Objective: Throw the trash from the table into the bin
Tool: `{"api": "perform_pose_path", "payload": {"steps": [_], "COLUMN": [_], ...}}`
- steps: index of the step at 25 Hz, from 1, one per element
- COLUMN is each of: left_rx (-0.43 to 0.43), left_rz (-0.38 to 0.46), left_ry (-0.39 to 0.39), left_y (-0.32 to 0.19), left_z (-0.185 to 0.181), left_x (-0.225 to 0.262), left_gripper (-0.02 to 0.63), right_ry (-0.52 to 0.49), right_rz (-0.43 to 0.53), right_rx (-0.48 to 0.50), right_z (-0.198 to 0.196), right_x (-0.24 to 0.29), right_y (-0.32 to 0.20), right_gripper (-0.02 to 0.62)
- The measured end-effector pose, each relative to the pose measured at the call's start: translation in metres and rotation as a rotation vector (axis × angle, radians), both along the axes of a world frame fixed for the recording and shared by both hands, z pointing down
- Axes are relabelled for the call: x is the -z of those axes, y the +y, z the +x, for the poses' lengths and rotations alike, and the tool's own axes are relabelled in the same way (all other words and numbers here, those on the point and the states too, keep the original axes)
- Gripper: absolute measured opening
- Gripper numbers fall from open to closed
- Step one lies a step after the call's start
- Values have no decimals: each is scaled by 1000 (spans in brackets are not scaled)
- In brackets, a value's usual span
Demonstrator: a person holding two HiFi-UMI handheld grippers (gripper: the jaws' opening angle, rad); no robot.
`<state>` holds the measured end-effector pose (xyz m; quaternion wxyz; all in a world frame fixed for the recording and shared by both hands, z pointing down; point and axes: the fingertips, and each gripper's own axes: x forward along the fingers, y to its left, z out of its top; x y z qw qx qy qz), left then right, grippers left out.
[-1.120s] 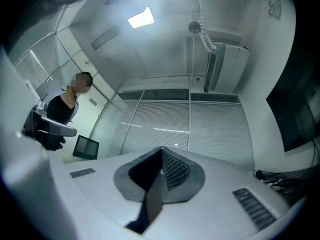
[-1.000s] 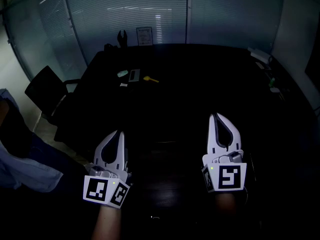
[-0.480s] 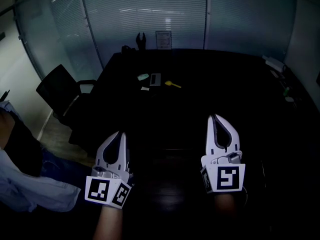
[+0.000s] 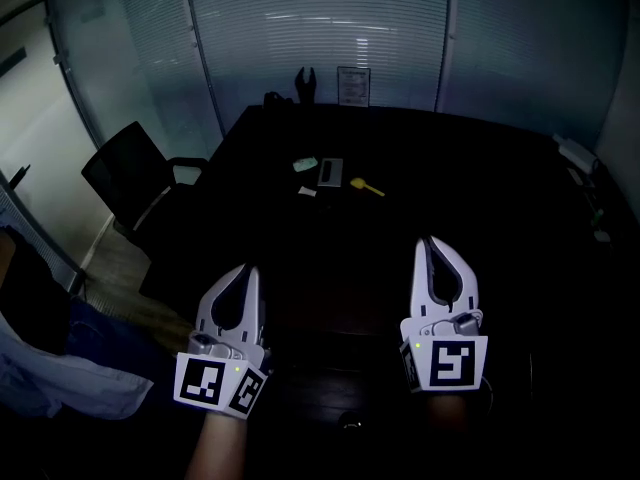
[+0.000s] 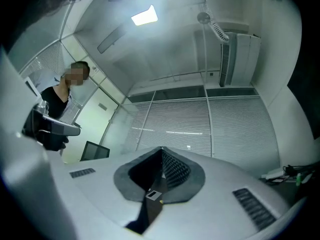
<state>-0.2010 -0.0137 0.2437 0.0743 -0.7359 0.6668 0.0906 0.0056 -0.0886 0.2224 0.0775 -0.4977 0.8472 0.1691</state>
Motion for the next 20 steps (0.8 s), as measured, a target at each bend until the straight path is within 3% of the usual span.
{"api": "perform_pose_path", "payload": {"steps": [9,14,20], "left_rx": [88,114,76], "left_rz": [40,28,21], "left_ry": [-15,-10,-9], "left_y": [-69,-92,-140], "left_z": [-29,-57,-96], "left_x": [9,4,-2], "left_gripper": [0,0,0], "right_ry": [-42,-19,5], "right_rz": [-75,-114,-147], "right_rx": [44,57,29], "right_z": [-13,-39,-74], "right_x": [-16,-33,-49], "right_y": [-92,-122,-159], "right_gripper": [6,6,7]}}
